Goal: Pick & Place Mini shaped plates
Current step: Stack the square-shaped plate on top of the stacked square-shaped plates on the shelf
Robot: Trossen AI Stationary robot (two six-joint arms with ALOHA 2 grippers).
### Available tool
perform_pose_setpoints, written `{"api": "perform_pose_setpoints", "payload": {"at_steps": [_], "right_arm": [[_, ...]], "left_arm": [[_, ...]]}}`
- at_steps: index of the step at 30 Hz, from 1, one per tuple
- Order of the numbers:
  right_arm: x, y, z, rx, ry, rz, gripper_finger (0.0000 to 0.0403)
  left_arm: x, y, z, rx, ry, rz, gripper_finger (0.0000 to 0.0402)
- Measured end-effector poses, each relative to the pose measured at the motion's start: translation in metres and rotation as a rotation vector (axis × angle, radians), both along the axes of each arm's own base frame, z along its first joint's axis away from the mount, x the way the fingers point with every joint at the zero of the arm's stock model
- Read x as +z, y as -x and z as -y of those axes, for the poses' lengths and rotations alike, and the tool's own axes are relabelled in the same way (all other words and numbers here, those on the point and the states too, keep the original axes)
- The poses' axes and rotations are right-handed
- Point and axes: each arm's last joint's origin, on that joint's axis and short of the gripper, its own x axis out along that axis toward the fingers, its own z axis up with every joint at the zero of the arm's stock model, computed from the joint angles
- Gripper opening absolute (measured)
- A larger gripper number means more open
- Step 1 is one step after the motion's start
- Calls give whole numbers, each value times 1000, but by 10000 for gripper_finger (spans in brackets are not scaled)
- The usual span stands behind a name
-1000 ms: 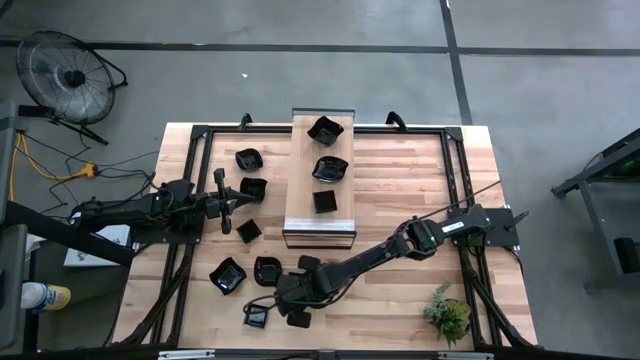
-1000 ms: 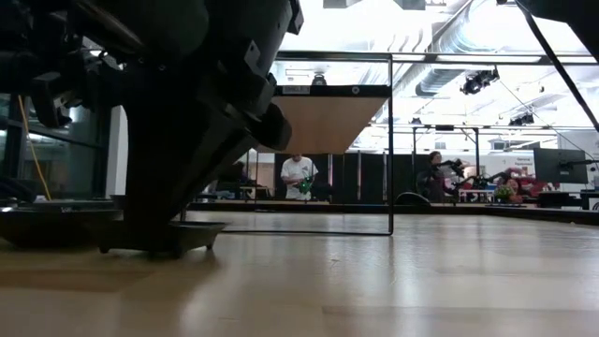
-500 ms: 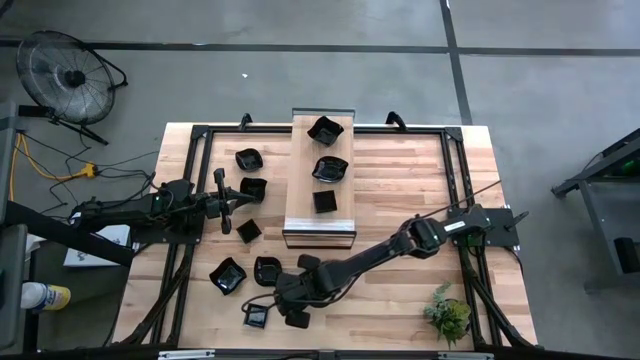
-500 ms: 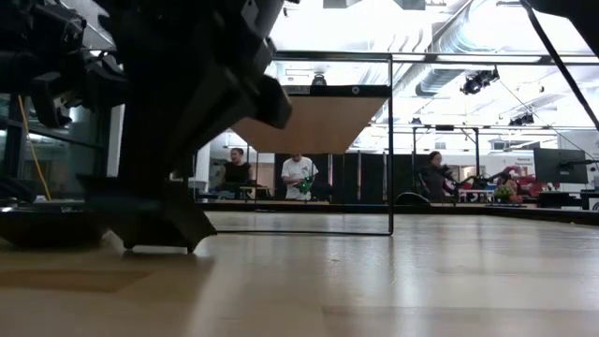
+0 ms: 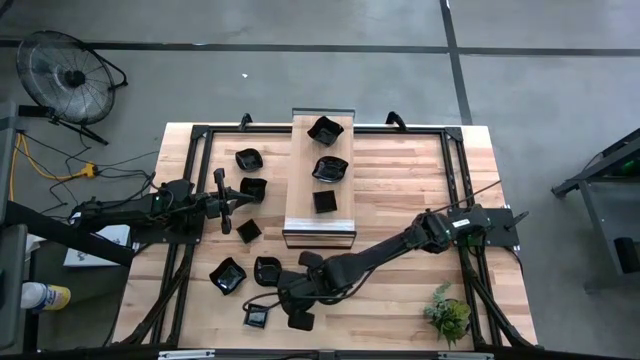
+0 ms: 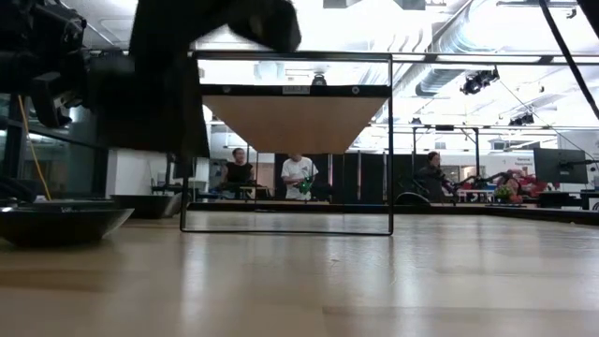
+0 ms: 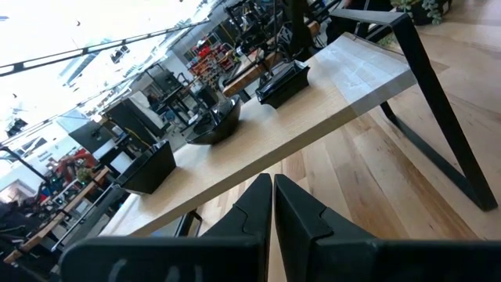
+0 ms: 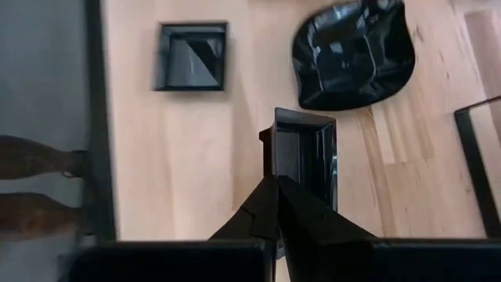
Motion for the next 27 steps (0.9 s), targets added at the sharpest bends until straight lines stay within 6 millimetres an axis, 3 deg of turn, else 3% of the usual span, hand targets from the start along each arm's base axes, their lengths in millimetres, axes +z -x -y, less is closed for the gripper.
{"api": "perform_pose_setpoints", "payload": {"at_steps": [15, 27], "right_arm": [[82, 30, 5, 1, 32, 192, 0], [137, 57, 22, 24, 312, 354, 0]], "left_arm": [[0, 0, 0, 0, 0, 0, 12], [0, 0, 0, 0, 0, 0, 12]]}}
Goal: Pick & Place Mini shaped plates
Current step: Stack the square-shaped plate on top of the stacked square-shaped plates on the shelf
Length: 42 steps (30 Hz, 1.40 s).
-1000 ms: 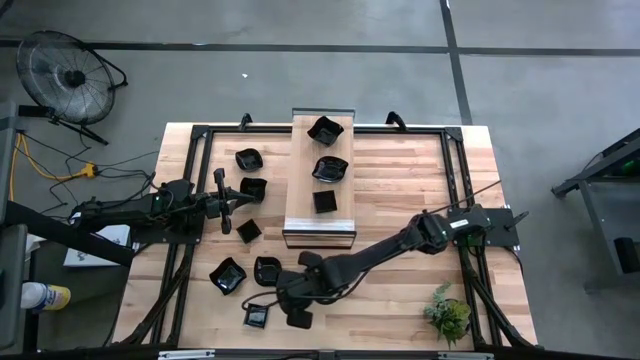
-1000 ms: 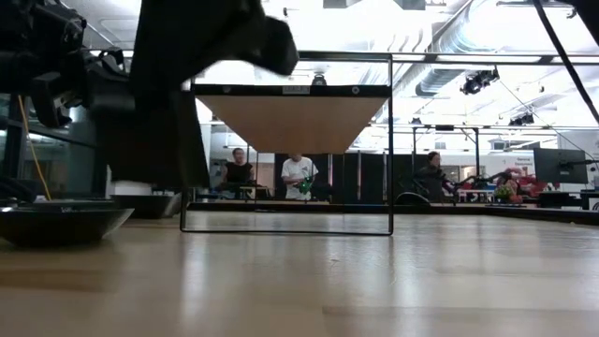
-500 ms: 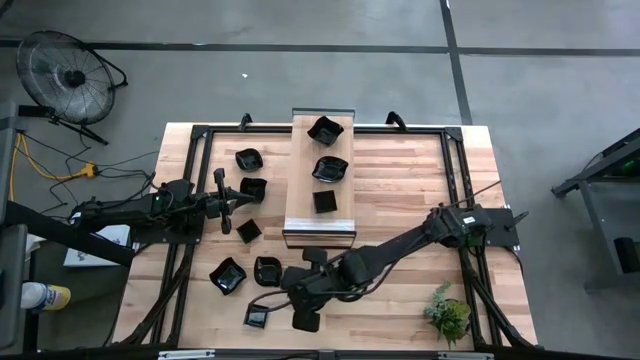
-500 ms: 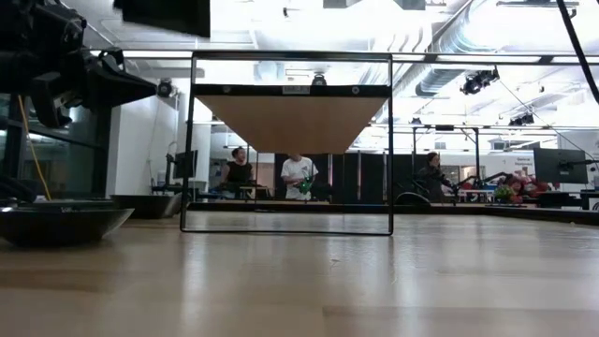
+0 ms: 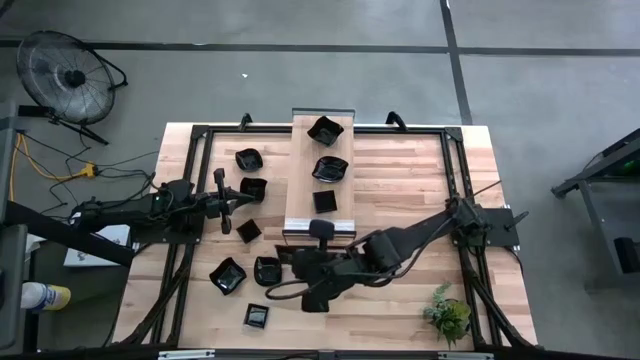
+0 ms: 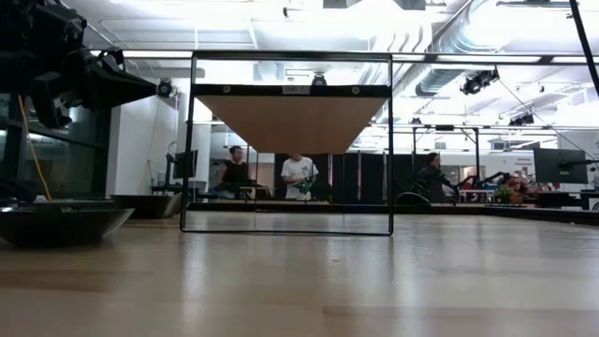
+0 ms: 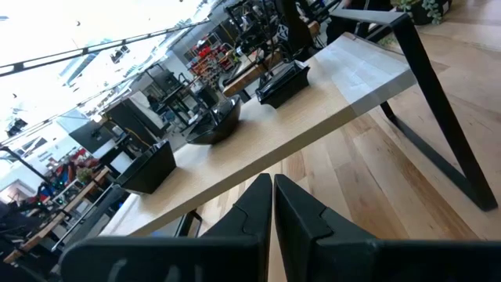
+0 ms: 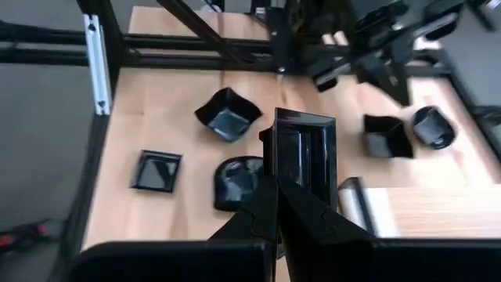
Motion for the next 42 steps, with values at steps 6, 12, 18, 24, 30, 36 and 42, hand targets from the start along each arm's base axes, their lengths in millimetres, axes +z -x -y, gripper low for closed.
{"api": "perform_pose_setpoints", "payload": {"at_steps": [6, 12, 18, 24, 30, 36, 42], "right_arm": [[7, 11, 12, 21, 127, -63, 0], [19, 35, 32, -5, 238, -180, 0], [27, 57, 57, -52, 326, -318, 0], [36, 71, 84, -137, 348, -370, 0], [21, 73, 102, -84, 382, -481, 0], [-5, 68, 111, 14, 464, -510, 0], [-35, 54, 120, 40, 466, -468, 0]], "left_arm": [[0, 0, 0, 0, 0, 1, 12], [0, 0, 0, 0, 0, 0, 12], [0, 0, 0, -1, 0, 0, 12], [0, 0, 0, 0, 0, 0, 12], [0, 0, 0, 0, 0, 0, 12], [0, 0, 0, 0, 0, 0, 12], [0, 0, 0, 0, 0, 0, 12]]}}
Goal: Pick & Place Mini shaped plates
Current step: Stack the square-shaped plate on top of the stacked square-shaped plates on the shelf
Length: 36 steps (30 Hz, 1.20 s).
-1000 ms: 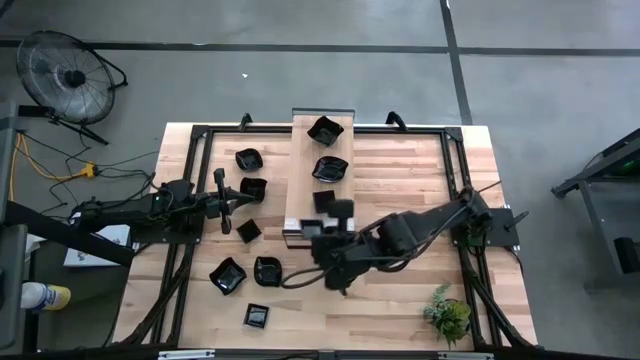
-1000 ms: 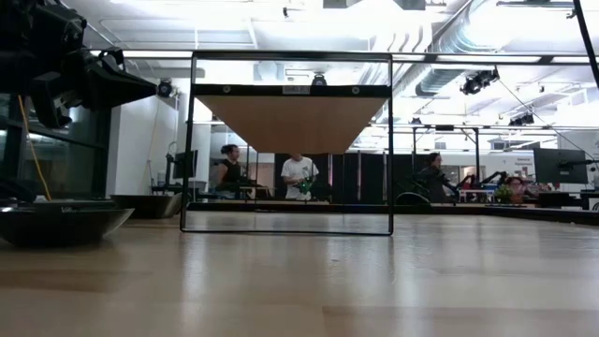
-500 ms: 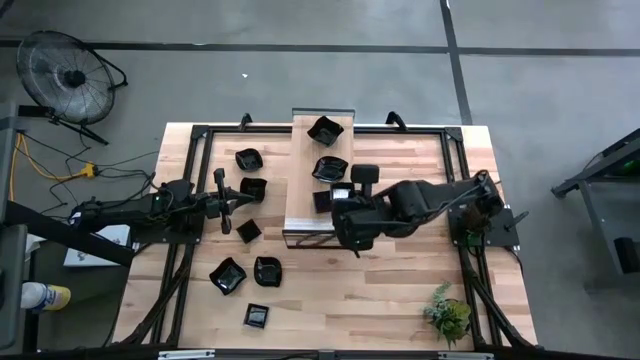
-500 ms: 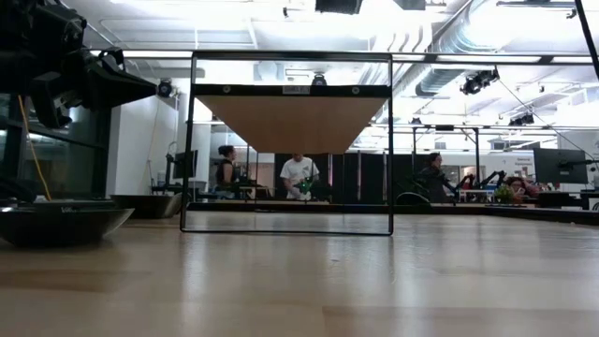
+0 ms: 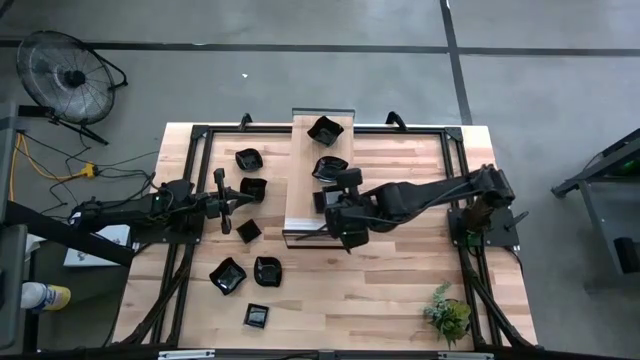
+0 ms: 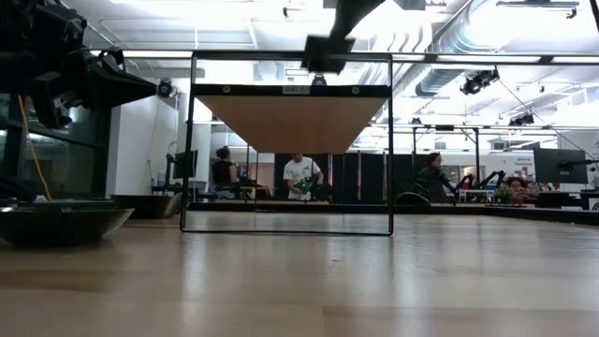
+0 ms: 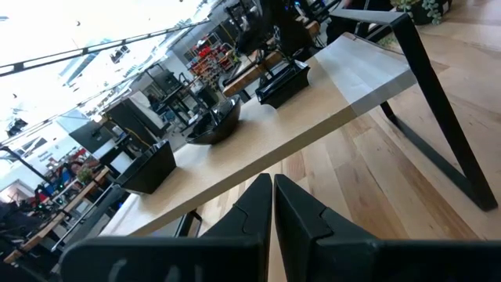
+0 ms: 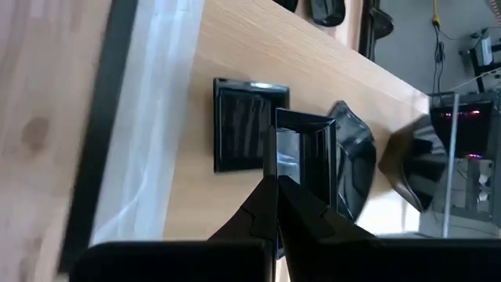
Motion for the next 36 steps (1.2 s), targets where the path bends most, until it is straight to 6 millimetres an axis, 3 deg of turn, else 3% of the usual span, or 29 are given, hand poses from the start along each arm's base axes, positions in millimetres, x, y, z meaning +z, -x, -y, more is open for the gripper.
{"api": "perform_pose_setpoints", "payload": {"at_steps": [7, 17, 36], "right_arm": [[-25, -12, 8, 38, 59, 18, 0], [-44, -17, 7, 71, 69, 36, 0], [-46, -19, 6, 41, -8, 73, 0]], "left_arm": [[0, 0, 0, 0, 0, 0, 12], [0, 0, 0, 0, 0, 0, 12], [0, 0, 0, 0, 0, 0, 12]]}}
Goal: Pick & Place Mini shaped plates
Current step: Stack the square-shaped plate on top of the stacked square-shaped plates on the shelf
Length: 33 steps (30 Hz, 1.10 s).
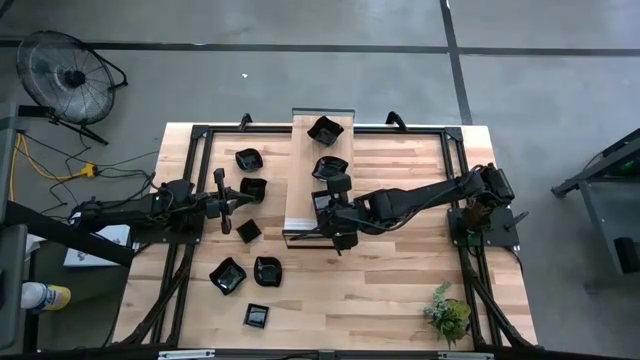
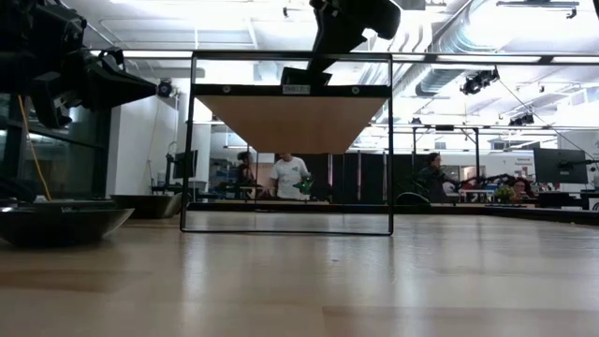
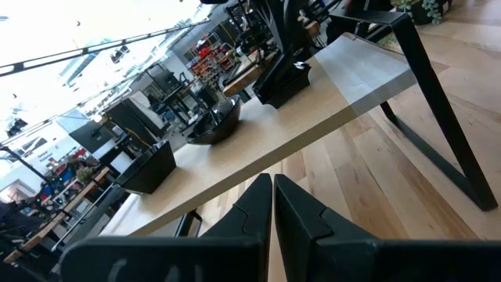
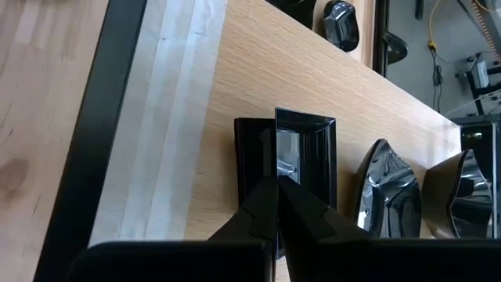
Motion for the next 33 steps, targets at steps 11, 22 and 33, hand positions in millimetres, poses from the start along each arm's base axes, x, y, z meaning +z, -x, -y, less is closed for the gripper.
{"api": "perform_pose_setpoints", "payload": {"at_steps": [11, 22, 33], "right_arm": [[-1, 1, -1, 17, -26, -16, 1], [0, 1, 0, -7, 14, -7, 31], [0, 0, 0, -7, 13, -5, 81]], "left_arm": [[0, 0, 0, 0, 0, 1, 12], [0, 0, 0, 0, 0, 0, 12], [0, 0, 0, 0, 0, 0, 12]]}}
